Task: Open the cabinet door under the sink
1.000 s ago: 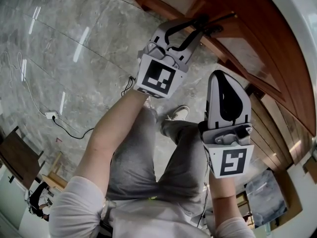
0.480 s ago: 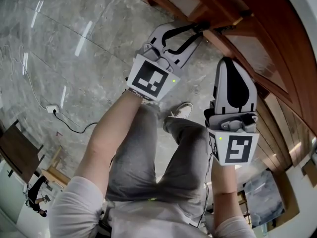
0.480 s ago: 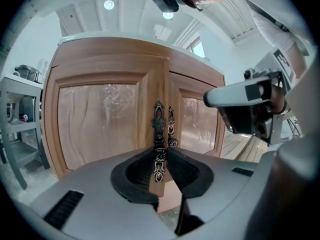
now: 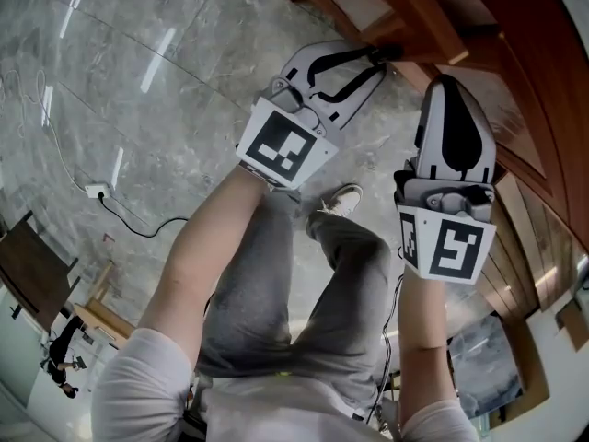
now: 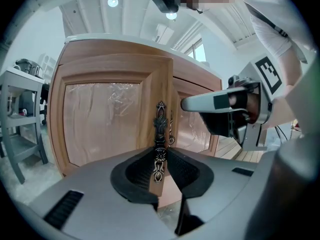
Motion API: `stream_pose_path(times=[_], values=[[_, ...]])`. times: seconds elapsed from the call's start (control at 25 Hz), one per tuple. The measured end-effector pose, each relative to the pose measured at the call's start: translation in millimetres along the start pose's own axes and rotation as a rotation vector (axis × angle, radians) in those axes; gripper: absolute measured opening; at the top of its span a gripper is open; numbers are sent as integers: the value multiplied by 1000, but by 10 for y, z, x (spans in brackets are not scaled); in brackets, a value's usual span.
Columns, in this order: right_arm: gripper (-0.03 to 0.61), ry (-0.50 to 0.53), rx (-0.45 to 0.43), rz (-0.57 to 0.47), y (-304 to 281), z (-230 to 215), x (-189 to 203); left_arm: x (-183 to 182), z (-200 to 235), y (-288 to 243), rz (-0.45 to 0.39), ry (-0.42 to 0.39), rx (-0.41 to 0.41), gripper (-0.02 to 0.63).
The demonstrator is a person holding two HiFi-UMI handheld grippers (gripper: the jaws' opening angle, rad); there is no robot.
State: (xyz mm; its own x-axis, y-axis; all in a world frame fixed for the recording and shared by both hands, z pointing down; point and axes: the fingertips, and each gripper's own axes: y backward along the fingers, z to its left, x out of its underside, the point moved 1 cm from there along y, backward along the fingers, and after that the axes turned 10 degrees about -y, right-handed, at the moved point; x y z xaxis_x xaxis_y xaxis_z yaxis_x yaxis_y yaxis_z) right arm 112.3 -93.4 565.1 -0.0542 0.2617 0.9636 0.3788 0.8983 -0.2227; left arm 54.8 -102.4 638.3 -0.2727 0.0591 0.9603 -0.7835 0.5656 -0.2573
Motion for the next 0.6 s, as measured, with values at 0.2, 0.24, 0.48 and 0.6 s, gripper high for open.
stream_pose_path(times=[0.2,0.24,0.48,0.6], values=[[32,28,20,-1,-132,27,8,-14,-3,109,-6,-24,25,91],[32,29,19,1,-156,42,17,-13,3,140,-9,-26,27,91],[32,16,5,17,-294,187,104,46,8,274,8,-25,51,91],[32,21,2,31,-353,227,128,78,13,316,7,2,42,91]])
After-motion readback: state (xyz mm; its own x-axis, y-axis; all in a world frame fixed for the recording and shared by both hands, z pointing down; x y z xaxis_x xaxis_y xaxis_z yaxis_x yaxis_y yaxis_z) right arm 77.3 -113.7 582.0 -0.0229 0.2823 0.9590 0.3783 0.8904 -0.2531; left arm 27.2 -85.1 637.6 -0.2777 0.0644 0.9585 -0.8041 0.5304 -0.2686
